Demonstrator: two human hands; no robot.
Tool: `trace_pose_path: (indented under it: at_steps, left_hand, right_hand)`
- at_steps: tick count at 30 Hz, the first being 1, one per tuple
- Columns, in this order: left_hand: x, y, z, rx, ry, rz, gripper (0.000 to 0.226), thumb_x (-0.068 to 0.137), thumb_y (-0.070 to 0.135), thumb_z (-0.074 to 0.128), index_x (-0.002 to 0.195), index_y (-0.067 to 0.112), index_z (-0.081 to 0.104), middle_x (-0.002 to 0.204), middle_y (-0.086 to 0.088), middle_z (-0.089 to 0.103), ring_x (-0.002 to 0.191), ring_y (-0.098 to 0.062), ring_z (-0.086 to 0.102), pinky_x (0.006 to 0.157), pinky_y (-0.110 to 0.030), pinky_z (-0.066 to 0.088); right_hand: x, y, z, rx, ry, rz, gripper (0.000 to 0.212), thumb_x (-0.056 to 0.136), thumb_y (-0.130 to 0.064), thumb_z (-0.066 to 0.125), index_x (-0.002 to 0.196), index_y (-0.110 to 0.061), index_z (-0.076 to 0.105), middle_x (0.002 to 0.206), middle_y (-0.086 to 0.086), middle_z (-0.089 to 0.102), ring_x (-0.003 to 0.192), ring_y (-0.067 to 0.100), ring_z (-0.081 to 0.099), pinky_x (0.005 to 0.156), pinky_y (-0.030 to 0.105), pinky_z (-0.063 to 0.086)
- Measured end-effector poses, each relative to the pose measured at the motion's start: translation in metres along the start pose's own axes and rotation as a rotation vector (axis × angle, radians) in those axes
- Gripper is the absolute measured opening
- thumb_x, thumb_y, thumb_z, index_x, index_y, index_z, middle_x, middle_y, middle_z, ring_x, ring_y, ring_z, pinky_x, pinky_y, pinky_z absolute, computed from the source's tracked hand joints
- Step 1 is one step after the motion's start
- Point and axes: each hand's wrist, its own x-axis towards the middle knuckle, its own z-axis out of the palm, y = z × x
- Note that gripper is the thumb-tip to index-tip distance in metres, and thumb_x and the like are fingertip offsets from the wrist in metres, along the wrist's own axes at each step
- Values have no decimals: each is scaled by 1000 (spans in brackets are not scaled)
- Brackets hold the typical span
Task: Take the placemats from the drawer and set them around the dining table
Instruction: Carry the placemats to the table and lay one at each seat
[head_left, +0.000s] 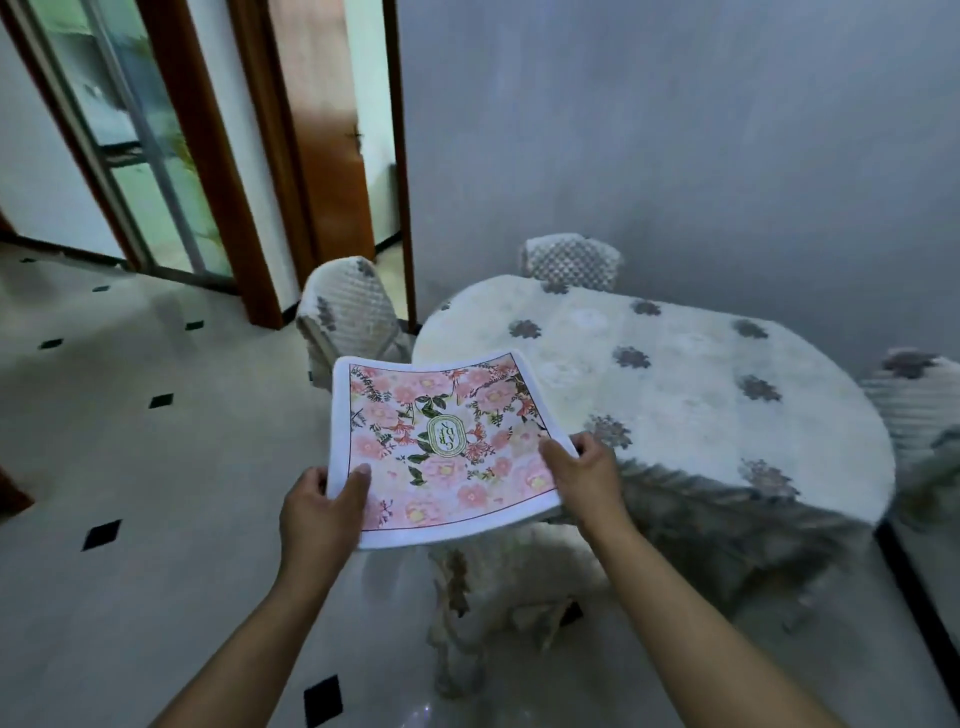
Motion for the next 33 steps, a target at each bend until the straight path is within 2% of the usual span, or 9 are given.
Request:
trace_pose_path:
  at_steps: [3,6,8,12,17,21,27,30,33]
  left_hand:
    - [27,22,57,-27,-142,44,22,87,31,71,83,10,64,73,2,67,67,-19,65,57,-30,48]
    - [41,43,117,-63,-303,65,18,88,31,70,83,15,64,75,-1,69,66,-19,67,60,-36,55]
    - [45,54,160,-64,-385,110,22,87,35,70,85,14,64,74,-3,70,66,-20,67,60,-39,56]
    - [32,91,237,-58,-520,196,23,90,32,67,97,10,63,81,-1,66,68,-11,61,52,-24,42]
    - [3,118,339,-33,-627,234,26,91,35,66,98,10,62,85,-3,66,70,-15,60,54,-25,40]
    - [-24,138,421,13,-651,267,24,92,36,63,98,13,60,83,3,62,71,-9,58,54,-24,39]
    - [-53,155,530,50,-628,220,26,92,42,62,98,16,60,82,6,63,73,-13,61,57,-28,43]
    - [-56,160,574,78,-616,195,26,93,42,60,100,18,58,83,8,61,75,-11,60,57,-27,41]
    - [-44,158,612,117,-620,195,28,93,46,58,101,19,58,87,4,63,75,-11,60,57,-28,42]
  right_hand:
    - [32,2,-34,-25,150,5,34,83,-35,69,93,-2,63,85,20,69,62,32,66,49,31,49]
    - [54,8,-78,-50,281,41,25,86,-31,69,89,-7,64,83,13,70,69,24,69,55,32,52]
    - [64,17,-110,-69,376,66,27,83,-34,69,87,-8,65,83,11,72,73,28,71,59,37,56]
    - [78,33,-174,-35,529,86,29,83,-31,71,84,-3,66,84,21,71,67,25,64,57,37,51]
    - [106,62,-259,-11,641,123,29,85,-30,70,83,-2,64,85,21,71,65,24,62,56,31,46]
    - [150,94,-328,-22,661,154,37,77,-43,70,83,-6,64,84,18,72,79,36,71,67,50,58]
    - [227,130,-423,-70,598,171,38,76,-45,69,80,-9,63,81,16,70,77,35,70,67,52,57]
    - [269,143,-450,-110,551,193,31,82,-40,69,81,-10,64,81,12,70,76,30,69,67,46,57]
    - [311,160,-462,-145,519,199,36,86,-38,68,79,-3,62,78,20,66,64,26,60,58,34,45]
